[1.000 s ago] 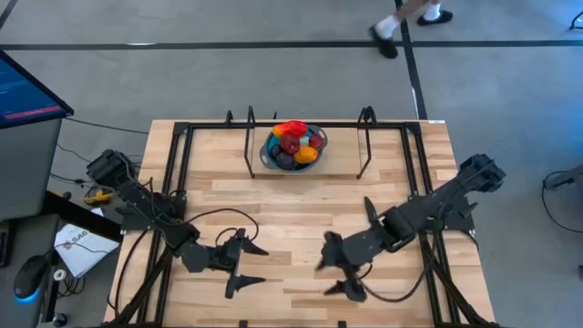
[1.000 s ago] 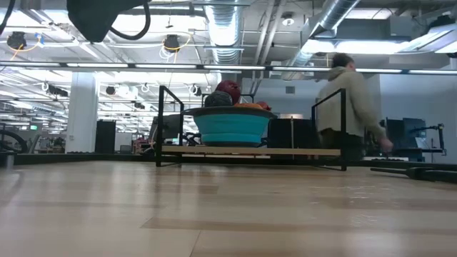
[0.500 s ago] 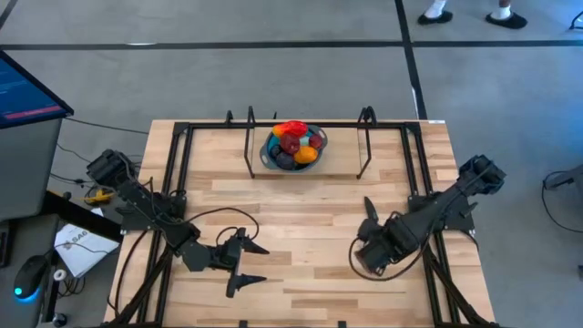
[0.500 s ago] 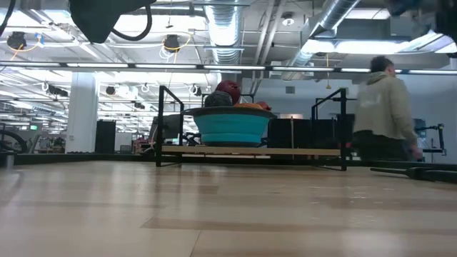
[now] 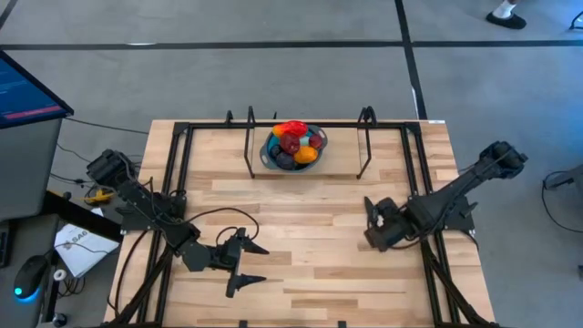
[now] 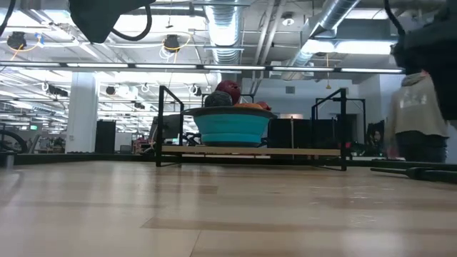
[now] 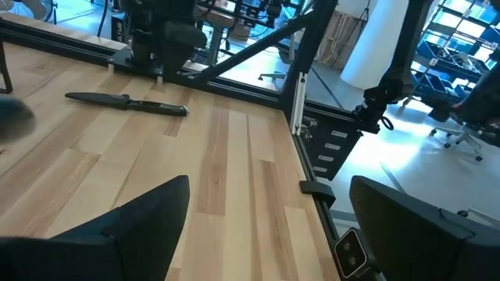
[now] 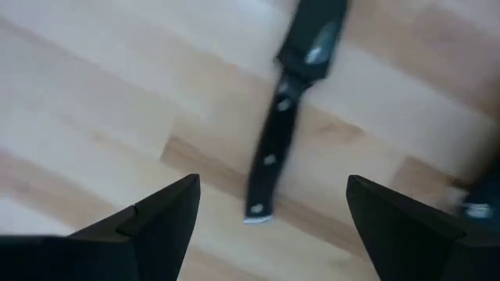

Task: Pick & Place Fruit
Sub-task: Put the black knife on the shelf

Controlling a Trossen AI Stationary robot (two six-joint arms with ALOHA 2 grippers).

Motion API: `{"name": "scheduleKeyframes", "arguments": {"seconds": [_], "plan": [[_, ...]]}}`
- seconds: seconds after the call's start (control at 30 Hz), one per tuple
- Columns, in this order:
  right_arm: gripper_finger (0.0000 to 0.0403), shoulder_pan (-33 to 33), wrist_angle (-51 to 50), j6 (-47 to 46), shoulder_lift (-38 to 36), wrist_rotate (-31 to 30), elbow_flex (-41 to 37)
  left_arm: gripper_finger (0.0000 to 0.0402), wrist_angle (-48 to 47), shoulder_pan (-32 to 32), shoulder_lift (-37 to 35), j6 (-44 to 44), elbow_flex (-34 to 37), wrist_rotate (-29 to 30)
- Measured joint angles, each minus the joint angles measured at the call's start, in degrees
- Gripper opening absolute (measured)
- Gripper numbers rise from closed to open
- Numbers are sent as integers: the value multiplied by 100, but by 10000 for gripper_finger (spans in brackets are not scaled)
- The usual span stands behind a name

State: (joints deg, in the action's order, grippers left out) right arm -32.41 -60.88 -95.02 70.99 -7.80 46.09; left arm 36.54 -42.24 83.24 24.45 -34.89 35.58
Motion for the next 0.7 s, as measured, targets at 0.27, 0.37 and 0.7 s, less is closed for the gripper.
{"name": "scheduleKeyframes", "arguments": {"seconds": [0.27, 0.37, 0.7], "plan": [[315, 6, 435, -105, 463, -428, -295, 346, 1, 0, -2, 0, 0, -1], [315, 264, 424, -105, 808, -425, -320, 346, 1, 0, -2, 0, 0, -1], [264, 840, 929, 849, 1801, 225, -317, 346, 31, 0, -2, 0, 0, 0]]}}
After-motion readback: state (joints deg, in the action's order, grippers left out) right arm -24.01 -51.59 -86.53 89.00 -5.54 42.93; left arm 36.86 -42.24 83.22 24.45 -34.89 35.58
